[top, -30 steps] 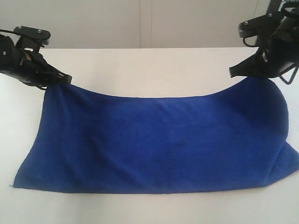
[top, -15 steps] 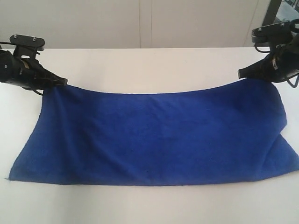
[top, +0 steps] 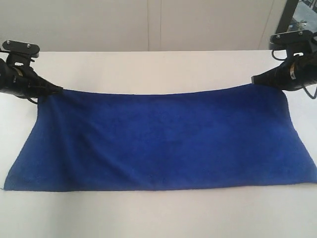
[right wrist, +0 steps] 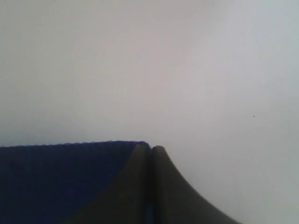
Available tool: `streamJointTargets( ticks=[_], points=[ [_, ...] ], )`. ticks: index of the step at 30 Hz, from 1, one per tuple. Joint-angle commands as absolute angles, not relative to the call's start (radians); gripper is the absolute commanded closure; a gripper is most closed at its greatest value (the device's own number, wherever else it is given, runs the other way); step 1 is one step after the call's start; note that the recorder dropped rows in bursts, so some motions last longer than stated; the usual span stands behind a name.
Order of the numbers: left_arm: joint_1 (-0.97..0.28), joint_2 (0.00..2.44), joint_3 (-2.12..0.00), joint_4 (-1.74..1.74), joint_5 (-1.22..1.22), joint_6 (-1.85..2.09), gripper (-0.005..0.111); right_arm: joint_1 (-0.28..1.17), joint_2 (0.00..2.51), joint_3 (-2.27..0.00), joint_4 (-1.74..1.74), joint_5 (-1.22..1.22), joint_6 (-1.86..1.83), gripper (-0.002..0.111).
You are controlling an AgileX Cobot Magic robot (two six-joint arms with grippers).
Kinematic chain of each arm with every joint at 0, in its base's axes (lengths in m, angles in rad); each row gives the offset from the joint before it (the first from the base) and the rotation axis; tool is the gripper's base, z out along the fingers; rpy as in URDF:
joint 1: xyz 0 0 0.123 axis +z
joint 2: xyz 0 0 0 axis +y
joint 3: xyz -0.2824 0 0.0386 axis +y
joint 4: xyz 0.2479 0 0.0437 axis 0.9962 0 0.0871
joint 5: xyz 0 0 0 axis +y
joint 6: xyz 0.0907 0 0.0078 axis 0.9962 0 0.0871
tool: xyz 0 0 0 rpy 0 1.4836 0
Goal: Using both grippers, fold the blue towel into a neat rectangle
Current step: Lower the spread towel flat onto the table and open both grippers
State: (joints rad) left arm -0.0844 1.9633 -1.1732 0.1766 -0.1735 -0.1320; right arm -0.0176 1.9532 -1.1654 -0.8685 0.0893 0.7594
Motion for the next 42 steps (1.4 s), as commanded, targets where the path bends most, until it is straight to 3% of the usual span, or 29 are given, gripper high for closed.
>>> streamJointTargets(
  ticks=[1, 9, 19, 23, 25, 28, 33, 39, 42],
  points=[
    [-0.082, 1.99, -1.166, 0.177, -0.234, -0.139, 0.107, -0.023, 1.995, -1.197, -0.875, 0.071, 0.765, 0.108],
    [-0.082, 2.038, -1.166, 0.177, -0.388, -0.137, 0.107, -0.03, 2.066, -1.284, -0.875, 0.122, 0.765, 0.108],
    [-0.082, 2.067, -1.166, 0.177, -0.381, -0.065, 0.107, -0.042, 2.108, -1.306, -0.875, 0.128, 0.763, 0.108],
    [-0.082, 2.067, -1.166, 0.177, -0.381, -0.063, 0.106, -0.042, 2.108, -1.306, -0.875, 0.1, 0.763, 0.084],
    [-0.082, 2.067, -1.166, 0.177, -0.38, -0.063, 0.098, -0.042, 2.108, -1.306, -0.875, 0.088, 0.763, 0.069],
    [-0.082, 2.067, -1.166, 0.177, -0.377, -0.063, 0.082, -0.042, 2.108, -1.306, -0.875, 0.09, 0.773, 0.063],
    [-0.082, 2.057, -1.166, 0.177, -0.371, -0.063, 0.059, -0.042, 2.061, -1.306, -0.787, 0.179, 0.792, 0.068],
    [-0.071, 1.973, -1.183, 0.173, -0.281, -0.046, 0.057, -0.042, 1.981, -1.306, -0.726, 0.32, 0.78, 0.098],
    [-0.047, 1.929, -1.197, 0.173, -0.21, -0.048, 0.057, -0.04, 1.955, -1.306, -0.658, 0.337, 0.698, 0.107]
  ],
)
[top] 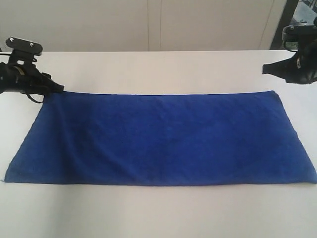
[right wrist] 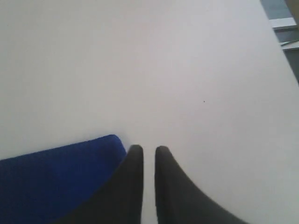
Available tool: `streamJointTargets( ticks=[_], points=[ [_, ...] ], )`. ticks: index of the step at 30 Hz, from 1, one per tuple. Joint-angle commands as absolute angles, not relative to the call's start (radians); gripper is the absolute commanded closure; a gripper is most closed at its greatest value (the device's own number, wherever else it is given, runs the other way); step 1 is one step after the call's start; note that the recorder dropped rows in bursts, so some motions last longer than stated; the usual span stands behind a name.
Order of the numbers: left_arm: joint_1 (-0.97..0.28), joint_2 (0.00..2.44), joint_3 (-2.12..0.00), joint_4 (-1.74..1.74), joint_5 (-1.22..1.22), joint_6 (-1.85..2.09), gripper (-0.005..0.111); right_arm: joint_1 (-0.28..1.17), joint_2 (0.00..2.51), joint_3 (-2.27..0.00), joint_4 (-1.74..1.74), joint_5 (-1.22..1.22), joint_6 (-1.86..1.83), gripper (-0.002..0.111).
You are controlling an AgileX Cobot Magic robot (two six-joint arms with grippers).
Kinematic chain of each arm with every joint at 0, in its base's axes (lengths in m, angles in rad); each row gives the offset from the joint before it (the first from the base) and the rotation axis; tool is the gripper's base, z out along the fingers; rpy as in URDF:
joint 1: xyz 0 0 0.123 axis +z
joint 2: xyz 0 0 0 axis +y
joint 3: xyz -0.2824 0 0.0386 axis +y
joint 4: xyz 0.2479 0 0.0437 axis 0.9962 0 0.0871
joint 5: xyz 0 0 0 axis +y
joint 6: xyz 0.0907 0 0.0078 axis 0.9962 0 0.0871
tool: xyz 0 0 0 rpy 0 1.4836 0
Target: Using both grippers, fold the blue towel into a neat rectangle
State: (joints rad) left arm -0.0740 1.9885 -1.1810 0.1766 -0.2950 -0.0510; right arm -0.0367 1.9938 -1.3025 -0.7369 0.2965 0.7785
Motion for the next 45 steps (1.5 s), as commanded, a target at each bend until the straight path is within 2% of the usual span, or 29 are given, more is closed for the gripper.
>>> streamJointTargets(
  ticks=[1, 4, 6, 9, 13, 22, 45],
  points=[
    [-0.043, 1.919, -1.2, 0.173, -0.178, -0.056, 0.057, -0.04, 1.955, -1.312, -0.6, 0.352, 0.63, 0.108],
    [-0.043, 1.903, -1.2, 0.173, -0.087, -0.108, 0.059, -0.04, 1.963, -1.345, -0.331, 0.42, 0.385, 0.108],
    [-0.054, 1.901, -1.2, 0.173, 0.0, -0.136, 0.065, -0.04, 1.977, -1.377, -0.185, 0.475, 0.203, 0.108],
    [-0.074, 1.901, -1.2, 0.161, 0.102, -0.162, 0.084, -0.04, 2.019, -1.439, 0.01, 0.547, 0.007, 0.108],
    [-0.102, 1.901, -1.2, 0.109, 0.212, -0.162, 0.106, -0.04, 2.075, -1.47, 0.022, 0.482, -0.014, 0.108],
    [-0.12, 1.903, -1.2, 0.02, 0.36, -0.158, 0.107, -0.04, 2.165, -1.47, -0.006, 0.379, -0.019, 0.108],
    [-0.142, 1.979, -1.2, 0.101, 0.531, -0.097, 0.107, -0.04, 2.225, -1.465, -0.045, 0.35, -0.021, 0.108]
  ],
)
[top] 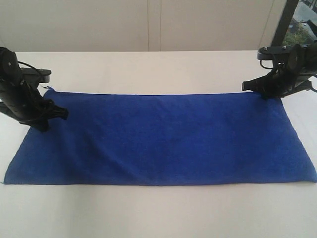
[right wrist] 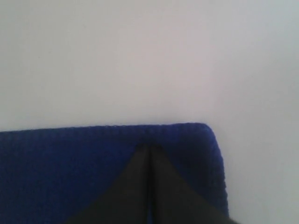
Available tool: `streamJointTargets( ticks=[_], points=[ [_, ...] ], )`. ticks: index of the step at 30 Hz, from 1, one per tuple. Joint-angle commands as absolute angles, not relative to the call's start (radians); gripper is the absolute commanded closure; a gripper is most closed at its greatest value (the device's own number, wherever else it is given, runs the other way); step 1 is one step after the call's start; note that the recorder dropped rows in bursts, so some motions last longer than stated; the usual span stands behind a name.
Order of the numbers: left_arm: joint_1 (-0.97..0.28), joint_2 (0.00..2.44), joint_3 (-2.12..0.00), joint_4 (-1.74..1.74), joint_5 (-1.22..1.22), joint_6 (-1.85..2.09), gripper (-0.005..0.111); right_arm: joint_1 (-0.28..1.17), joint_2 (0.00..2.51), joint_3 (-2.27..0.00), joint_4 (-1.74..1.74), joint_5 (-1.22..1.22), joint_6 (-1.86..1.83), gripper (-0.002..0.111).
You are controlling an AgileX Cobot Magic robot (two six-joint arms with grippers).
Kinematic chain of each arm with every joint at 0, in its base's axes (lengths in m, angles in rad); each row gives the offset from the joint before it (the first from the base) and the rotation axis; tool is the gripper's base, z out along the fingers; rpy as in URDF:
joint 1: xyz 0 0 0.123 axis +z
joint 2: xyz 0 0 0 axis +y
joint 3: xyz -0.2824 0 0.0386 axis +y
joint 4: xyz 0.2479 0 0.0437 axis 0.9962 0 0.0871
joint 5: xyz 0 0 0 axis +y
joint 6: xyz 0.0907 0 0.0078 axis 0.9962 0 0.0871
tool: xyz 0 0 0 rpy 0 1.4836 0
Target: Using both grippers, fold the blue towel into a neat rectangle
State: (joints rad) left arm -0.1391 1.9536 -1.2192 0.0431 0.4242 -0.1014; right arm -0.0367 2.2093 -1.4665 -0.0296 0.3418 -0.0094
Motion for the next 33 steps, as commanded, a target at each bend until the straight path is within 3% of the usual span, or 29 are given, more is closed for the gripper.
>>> streamJointTargets(
  ticks=[1, 19, 33],
  points=[
    [-0.142, 1.979, -1.2, 0.113, 0.536, -0.097, 0.107, -0.04, 2.225, -1.465, -0.045, 0.35, -0.021, 0.108],
    [-0.142, 1.934, -1.2, 0.121, 0.477, -0.097, 0.107, -0.04, 2.137, -1.47, -0.045, 0.375, -0.021, 0.108],
    [-0.142, 1.75, -1.2, 0.121, 0.484, -0.097, 0.107, -0.04, 1.941, -1.458, -0.045, 0.812, -0.051, 0.108]
  ],
)
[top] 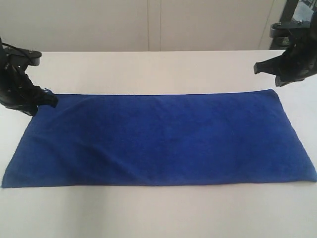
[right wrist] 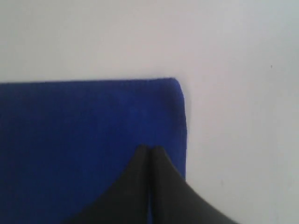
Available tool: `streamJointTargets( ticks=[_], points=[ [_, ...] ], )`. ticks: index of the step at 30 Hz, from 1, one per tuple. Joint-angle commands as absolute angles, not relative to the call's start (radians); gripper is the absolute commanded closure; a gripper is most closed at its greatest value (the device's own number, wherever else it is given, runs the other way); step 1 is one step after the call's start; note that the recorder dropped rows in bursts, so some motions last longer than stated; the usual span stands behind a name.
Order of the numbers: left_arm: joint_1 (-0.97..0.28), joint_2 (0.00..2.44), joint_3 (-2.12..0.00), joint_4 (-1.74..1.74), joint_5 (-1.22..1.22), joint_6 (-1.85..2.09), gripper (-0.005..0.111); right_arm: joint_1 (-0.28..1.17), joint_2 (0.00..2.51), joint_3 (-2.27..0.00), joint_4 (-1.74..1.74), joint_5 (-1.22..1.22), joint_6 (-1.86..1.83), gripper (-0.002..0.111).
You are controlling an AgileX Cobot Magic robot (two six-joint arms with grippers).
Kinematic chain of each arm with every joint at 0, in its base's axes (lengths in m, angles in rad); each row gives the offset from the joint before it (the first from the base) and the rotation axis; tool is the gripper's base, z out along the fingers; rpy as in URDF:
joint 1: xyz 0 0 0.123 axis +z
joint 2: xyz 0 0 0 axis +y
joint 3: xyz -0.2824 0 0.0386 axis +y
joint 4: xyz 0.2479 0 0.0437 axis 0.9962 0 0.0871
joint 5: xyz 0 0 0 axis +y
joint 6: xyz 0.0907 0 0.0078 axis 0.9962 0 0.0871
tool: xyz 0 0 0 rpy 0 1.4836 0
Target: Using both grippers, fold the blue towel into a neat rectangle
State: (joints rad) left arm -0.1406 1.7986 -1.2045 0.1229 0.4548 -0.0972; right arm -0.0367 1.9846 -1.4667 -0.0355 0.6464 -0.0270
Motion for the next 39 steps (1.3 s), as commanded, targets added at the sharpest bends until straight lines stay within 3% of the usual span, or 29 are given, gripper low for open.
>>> streamJointTargets(
  ticks=[1, 17, 24, 39],
  points=[
    [-0.142, 1.738, -1.2, 0.121, 0.49, -0.097, 0.107, -0.04, 1.927, -1.449, -0.045, 0.845, -0.051, 0.108],
    [-0.142, 1.525, -1.198, 0.08, 0.713, -0.097, 0.107, -0.04, 1.65, -1.087, 0.02, 0.762, -0.022, 0.108],
    [-0.142, 1.373, -1.127, -0.102, 0.728, -0.02, 0.107, -0.04, 1.585, -0.941, 0.042, 0.744, -0.022, 0.108],
    [-0.142, 1.316, -1.007, -0.1, 0.736, -0.017, 0.107, -0.04, 1.73, -0.846, -0.06, 0.677, 0.006, 0.108]
  ],
)
